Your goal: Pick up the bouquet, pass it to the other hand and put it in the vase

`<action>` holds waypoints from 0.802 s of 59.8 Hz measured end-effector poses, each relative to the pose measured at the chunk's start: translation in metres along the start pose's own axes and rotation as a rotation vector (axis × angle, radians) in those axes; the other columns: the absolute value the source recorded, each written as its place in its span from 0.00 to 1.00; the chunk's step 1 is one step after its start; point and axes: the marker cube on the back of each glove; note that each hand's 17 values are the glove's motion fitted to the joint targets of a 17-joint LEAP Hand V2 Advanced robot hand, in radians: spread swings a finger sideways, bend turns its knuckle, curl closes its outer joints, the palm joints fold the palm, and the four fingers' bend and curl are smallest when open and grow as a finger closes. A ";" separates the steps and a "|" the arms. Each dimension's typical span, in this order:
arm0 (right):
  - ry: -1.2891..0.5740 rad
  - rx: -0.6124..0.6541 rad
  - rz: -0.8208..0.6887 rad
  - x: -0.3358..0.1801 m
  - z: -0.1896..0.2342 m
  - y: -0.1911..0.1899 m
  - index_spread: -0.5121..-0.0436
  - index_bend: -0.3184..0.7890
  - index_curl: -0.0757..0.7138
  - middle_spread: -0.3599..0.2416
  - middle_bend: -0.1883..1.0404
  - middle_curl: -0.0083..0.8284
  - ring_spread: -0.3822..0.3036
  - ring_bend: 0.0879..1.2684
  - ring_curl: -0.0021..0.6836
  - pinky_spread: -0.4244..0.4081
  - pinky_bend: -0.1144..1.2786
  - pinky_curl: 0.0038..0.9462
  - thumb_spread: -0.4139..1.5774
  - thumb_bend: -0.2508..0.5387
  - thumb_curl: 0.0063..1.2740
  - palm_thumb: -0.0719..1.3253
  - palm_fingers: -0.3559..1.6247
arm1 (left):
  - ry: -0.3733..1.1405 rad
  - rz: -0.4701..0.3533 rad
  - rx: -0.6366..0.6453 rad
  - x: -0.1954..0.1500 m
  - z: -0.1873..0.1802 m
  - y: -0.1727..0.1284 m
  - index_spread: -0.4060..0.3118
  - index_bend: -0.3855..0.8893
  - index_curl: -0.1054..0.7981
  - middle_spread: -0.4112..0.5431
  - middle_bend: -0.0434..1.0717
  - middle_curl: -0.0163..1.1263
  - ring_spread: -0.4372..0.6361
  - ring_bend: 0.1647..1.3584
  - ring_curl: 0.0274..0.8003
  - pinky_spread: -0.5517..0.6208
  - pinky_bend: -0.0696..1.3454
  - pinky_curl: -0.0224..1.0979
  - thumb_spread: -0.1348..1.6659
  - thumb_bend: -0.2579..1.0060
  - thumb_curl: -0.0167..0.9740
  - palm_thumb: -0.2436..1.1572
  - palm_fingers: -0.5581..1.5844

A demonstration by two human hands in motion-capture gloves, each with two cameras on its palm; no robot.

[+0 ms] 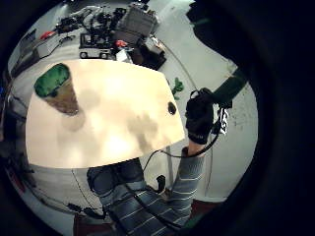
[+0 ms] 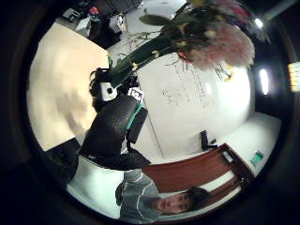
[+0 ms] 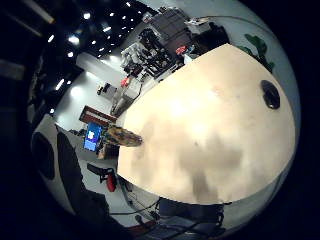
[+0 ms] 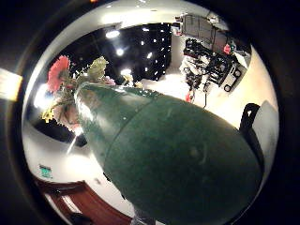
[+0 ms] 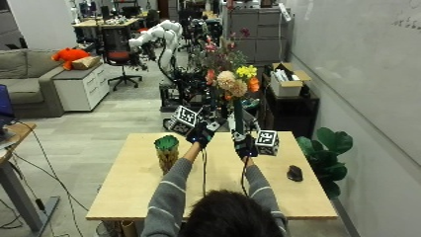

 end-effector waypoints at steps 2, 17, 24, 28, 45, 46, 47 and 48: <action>-0.018 -0.009 0.002 -0.004 0.005 0.002 0.68 0.97 0.91 0.38 0.93 0.81 0.31 0.84 0.87 0.26 0.66 0.63 0.66 0.30 0.62 0.78 0.87 | 0.050 0.006 -0.009 0.004 0.006 -0.009 0.62 0.39 0.45 0.63 0.18 0.31 0.64 0.26 0.36 0.69 0.30 0.35 0.64 0.18 0.35 0.39 0.40; -0.117 -0.057 0.055 -0.010 0.044 0.012 0.68 0.97 0.91 0.38 0.93 0.81 0.31 0.84 0.87 0.26 0.66 0.63 0.66 0.30 0.64 0.77 0.87 | 0.275 -0.041 0.026 0.011 0.043 -0.046 0.67 0.37 0.40 0.67 0.20 0.30 0.67 0.31 0.37 0.71 0.36 0.37 0.58 0.17 0.35 0.37 0.35; -0.067 -0.063 0.137 -0.013 0.043 0.024 0.68 0.97 0.91 0.38 0.93 0.81 0.31 0.84 0.87 0.26 0.66 0.63 0.66 0.30 0.64 0.77 0.87 | 0.288 -0.101 0.062 0.002 0.051 -0.062 0.70 0.37 0.37 0.70 0.21 0.30 0.68 0.35 0.38 0.74 0.39 0.37 0.57 0.18 0.35 0.37 0.33; 0.029 -0.026 0.150 0.008 0.044 0.013 0.68 0.97 0.91 0.38 0.93 0.81 0.31 0.84 0.87 0.26 0.66 0.63 0.66 0.30 0.65 0.77 0.87 | 0.296 -0.106 0.065 -0.007 0.056 -0.074 0.71 0.37 0.36 0.71 0.21 0.30 0.69 0.37 0.38 0.75 0.40 0.37 0.56 0.18 0.36 0.37 0.32; -0.057 -0.018 0.006 0.008 0.051 0.004 0.68 0.97 0.91 0.38 0.93 0.80 0.31 0.84 0.87 0.26 0.66 0.64 0.66 0.30 0.66 0.77 0.87 | 0.277 -0.130 0.225 -0.031 0.070 -0.092 0.74 0.38 0.33 0.74 0.22 0.31 0.71 0.41 0.38 0.77 0.43 0.36 0.56 0.18 0.36 0.38 0.30; -0.041 -0.015 0.014 0.010 0.051 0.005 0.68 0.97 0.91 0.38 0.93 0.80 0.31 0.84 0.87 0.26 0.66 0.64 0.66 0.30 0.66 0.77 0.87 | 0.274 -0.128 0.235 -0.031 0.071 -0.091 0.74 0.38 0.33 0.74 0.22 0.31 0.71 0.41 0.38 0.77 0.43 0.36 0.56 0.18 0.36 0.38 0.30; -0.036 -0.015 0.011 0.010 0.052 0.005 0.68 0.97 0.91 0.38 0.93 0.80 0.31 0.84 0.87 0.26 0.66 0.64 0.66 0.30 0.66 0.77 0.87 | 0.271 -0.127 0.241 -0.030 0.071 -0.089 0.74 0.39 0.33 0.74 0.22 0.32 0.70 0.41 0.38 0.77 0.43 0.36 0.56 0.18 0.36 0.38 0.30; -0.043 -0.016 -0.002 0.009 0.053 0.006 0.68 0.97 0.91 0.38 0.93 0.80 0.31 0.84 0.87 0.26 0.66 0.64 0.66 0.30 0.66 0.77 0.87 | 0.270 -0.127 0.243 -0.029 0.072 -0.087 0.74 0.39 0.33 0.74 0.22 0.32 0.70 0.42 0.38 0.77 0.43 0.36 0.56 0.18 0.36 0.39 0.30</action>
